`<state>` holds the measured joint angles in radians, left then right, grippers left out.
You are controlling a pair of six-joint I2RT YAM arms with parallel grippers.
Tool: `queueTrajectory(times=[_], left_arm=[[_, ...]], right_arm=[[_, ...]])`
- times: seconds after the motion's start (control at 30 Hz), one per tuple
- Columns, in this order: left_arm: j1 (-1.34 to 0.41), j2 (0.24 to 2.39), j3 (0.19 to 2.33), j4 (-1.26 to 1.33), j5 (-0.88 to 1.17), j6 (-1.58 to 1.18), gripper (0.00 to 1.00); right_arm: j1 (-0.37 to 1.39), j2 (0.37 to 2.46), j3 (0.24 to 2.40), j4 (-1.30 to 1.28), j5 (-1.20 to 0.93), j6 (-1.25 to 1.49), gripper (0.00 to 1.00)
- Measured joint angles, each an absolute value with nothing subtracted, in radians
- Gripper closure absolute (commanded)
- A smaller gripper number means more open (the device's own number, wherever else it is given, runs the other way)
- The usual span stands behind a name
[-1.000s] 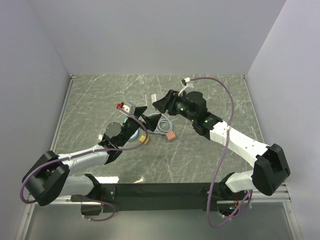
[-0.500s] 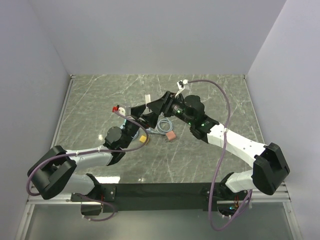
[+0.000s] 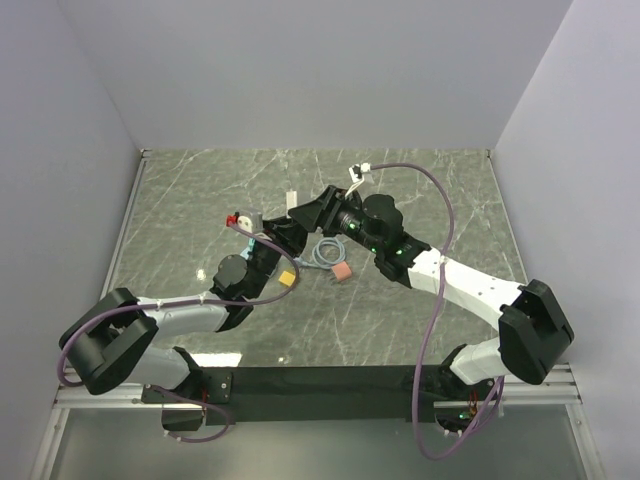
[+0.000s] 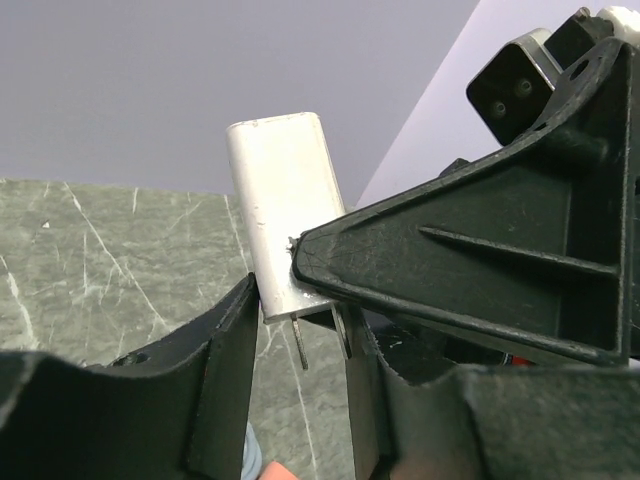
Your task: Insert the plug
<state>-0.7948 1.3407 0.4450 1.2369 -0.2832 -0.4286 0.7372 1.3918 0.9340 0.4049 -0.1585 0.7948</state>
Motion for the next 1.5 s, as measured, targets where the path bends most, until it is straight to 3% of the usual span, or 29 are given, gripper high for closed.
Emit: queueTrajectory(times=[0.03, 0.2, 0.4, 0.47, 0.83, 1.03, 1.23, 1.5], left_arm=[[-0.795, 1.341, 0.445, 1.237, -0.283, -0.427, 0.99], [-0.795, 1.338, 0.445, 1.23, -0.277, -0.421, 0.99], [-0.793, 1.298, 0.432, 1.184, -0.25, -0.415, 1.0], [-0.788, 1.269, 0.421, 1.17, -0.239, -0.413, 1.0], [-0.774, 1.145, 0.41, 1.02, -0.051, -0.408, 1.0], [-0.749, 1.112, 0.411, 0.932, 0.078, -0.403, 1.0], [-0.716, 1.084, 0.426, 0.888, 0.274, -0.396, 1.0], [-0.704, 1.029, 0.427, 0.89, 0.525, -0.39, 1.0]], right_arm=[[0.737, 1.392, 0.931, 0.409, -0.158, 0.794, 0.72], [0.737, 1.391, 0.928, 0.413, -0.157, 0.79, 0.61], [0.744, 1.382, 0.922, 0.408, -0.159, 0.773, 0.15], [0.744, 1.367, 0.912, 0.402, -0.158, 0.757, 0.1], [0.7, 1.225, 0.798, 0.446, -0.198, 0.644, 0.05], [0.566, 1.092, 0.697, 0.516, -0.373, 0.541, 0.05], [0.543, 1.006, 0.675, 0.538, -0.587, 0.351, 0.05], [0.485, 0.997, 0.675, 0.503, -0.768, 0.208, 0.07]])
